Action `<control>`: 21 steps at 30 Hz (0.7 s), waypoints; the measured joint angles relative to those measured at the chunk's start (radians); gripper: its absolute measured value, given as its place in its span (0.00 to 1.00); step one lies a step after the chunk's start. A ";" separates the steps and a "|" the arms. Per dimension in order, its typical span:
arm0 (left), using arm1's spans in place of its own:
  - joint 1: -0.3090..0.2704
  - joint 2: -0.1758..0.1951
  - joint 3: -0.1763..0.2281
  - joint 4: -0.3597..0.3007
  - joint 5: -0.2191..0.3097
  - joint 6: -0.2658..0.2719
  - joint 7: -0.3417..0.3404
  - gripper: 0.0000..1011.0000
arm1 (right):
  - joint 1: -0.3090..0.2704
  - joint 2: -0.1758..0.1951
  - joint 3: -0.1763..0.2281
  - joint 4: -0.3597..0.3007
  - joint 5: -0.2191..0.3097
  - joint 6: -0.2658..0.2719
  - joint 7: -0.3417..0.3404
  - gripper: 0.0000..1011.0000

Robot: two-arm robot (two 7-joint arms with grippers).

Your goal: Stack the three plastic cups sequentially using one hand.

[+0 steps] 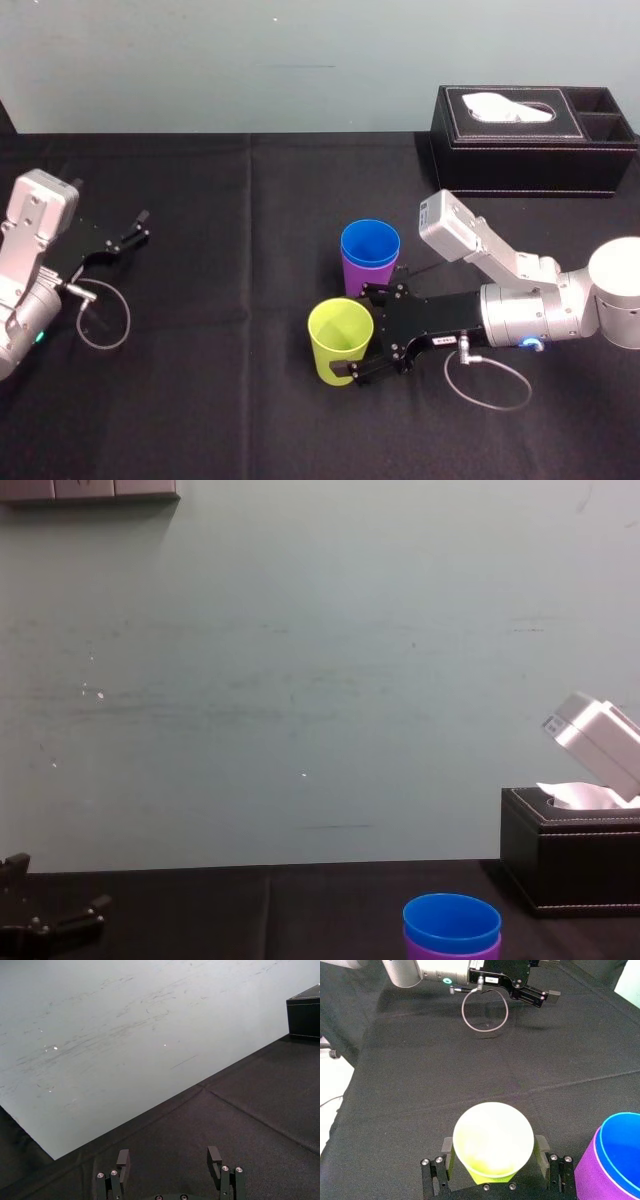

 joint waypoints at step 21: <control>0.000 0.000 0.000 0.000 0.000 0.000 0.000 1.00 | -0.003 0.002 0.004 -0.003 0.001 0.000 -0.002 0.73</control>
